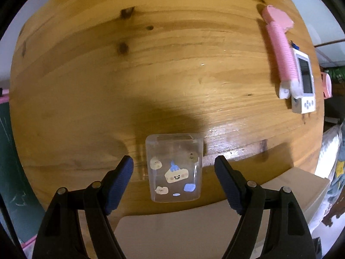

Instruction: Organize rigid objects

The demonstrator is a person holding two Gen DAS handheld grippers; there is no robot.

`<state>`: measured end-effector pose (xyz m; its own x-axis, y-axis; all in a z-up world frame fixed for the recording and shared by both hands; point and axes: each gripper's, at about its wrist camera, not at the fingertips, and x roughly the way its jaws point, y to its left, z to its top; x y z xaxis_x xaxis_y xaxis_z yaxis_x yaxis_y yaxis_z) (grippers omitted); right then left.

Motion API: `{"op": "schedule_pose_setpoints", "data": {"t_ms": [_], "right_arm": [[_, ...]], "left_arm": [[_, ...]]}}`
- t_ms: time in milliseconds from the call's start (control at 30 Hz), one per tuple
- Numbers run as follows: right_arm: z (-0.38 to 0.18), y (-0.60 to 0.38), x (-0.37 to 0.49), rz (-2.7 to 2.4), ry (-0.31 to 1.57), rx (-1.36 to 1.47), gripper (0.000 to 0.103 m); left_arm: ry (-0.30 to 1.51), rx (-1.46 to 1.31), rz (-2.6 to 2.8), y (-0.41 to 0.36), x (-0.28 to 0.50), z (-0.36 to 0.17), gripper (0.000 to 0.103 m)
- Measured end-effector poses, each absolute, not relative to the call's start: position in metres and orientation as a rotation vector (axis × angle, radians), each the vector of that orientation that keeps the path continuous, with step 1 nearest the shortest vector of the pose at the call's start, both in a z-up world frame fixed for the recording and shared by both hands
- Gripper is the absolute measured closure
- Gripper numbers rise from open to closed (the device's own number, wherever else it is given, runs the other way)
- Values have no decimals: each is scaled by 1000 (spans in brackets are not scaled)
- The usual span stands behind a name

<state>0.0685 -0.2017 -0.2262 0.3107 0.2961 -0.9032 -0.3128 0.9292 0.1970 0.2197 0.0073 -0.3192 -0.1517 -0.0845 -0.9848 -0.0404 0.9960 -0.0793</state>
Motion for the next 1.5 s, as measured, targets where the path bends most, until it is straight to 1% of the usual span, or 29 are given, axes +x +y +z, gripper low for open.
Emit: {"op": "schedule_pose_setpoints", "data": {"t_ms": [200, 300, 400, 567, 700, 900, 1133, 1267, 1500], "right_arm": [[-228, -203, 70, 404, 1189, -9, 46], [-229, -204, 71, 401, 1192, -3, 46], [-231, -206, 73, 397, 1195, 4, 46], [-233, -208, 74, 389, 1194, 22, 46], [-231, -209, 73, 388, 1180, 28, 46], [-229, -215, 73, 378, 1167, 60, 46], [-223, -231, 71, 337, 1148, 87, 46], [-220, -241, 71, 311, 1142, 106, 46], [-217, -252, 75, 278, 1140, 103, 46]], "left_arm": [[1734, -83, 0, 9, 220, -326, 39], [1723, -68, 5, 7, 220, -324, 41], [1709, -36, 18, 10, 223, -326, 50], [1689, -40, 25, 13, 223, -323, 50], [1637, -40, 9, 16, 223, -303, 51], [1538, -15, -58, 8, 212, -241, 51], [1445, 74, -250, -27, 169, -163, 50], [1426, 148, -354, -54, 143, -147, 50], [1430, 323, -435, -86, 103, -174, 50]]}}
